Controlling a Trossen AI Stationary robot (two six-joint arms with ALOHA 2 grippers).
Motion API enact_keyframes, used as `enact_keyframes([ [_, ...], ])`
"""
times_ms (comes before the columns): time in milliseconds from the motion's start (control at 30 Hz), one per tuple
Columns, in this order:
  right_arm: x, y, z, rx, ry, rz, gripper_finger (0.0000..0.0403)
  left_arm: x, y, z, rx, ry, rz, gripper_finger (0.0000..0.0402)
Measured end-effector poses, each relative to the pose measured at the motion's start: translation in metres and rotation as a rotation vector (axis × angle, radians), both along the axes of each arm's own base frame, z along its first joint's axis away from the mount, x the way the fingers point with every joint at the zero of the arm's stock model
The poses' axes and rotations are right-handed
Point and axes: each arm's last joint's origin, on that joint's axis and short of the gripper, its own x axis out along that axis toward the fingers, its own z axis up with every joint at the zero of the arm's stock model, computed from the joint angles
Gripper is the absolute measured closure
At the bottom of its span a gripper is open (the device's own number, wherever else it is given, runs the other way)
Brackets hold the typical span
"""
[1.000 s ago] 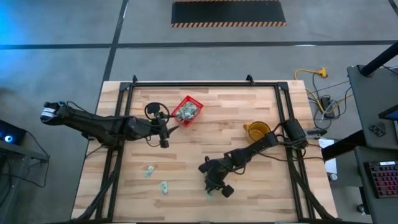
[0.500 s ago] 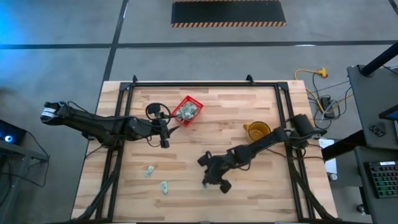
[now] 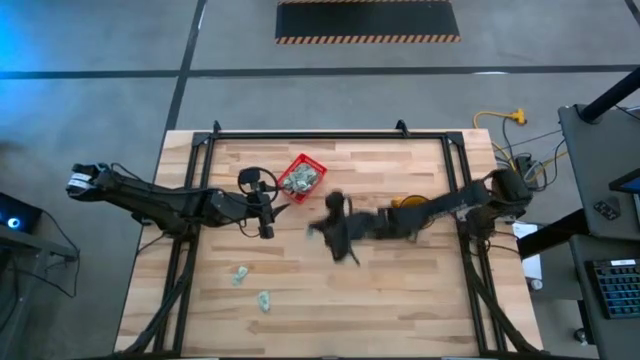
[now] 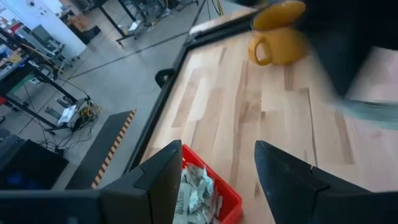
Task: Pick and place Stevia / Truvia into bins
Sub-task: Put the white stevia packet into the red bin
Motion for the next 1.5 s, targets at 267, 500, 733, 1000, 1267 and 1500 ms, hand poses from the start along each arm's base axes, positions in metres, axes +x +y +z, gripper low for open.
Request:
enact_keyframes([
  [267, 0.006, -0.119, 0.004, 0.221, -0.137, -0.316, 0.0394, 0.002, 0.0, -0.003, 0.002, 0.016, 0.0, 0.0216],
  [500, 0.001, -0.193, -0.02, 0.585, -0.192, -0.334, 0.0394, 0.001, -0.002, -0.003, 0.002, 0.016, -0.008, 0.0216],
  [733, 0.019, -0.212, -0.057, 0.595, -0.12, -0.375, 0.0394, 0.001, -0.002, -0.003, -0.039, -0.003, 0.008, 0.0216],
  [1000, 0.036, -0.22, -0.051, 0.573, 0.024, -0.432, 0.0389, -0.001, -0.005, -0.007, -0.08, 0.012, 0.012, 0.0216],
  [1267, 0.042, -0.22, -0.037, 0.583, 0.083, -0.44, 0.0307, 0.0, -0.008, -0.008, -0.08, 0.01, 0.001, 0.0216],
  [1500, 0.039, -0.21, -0.014, 0.59, 0.118, -0.423, 0.025, -0.002, -0.008, -0.012, -0.11, 0.04, 0.017, 0.0216],
])
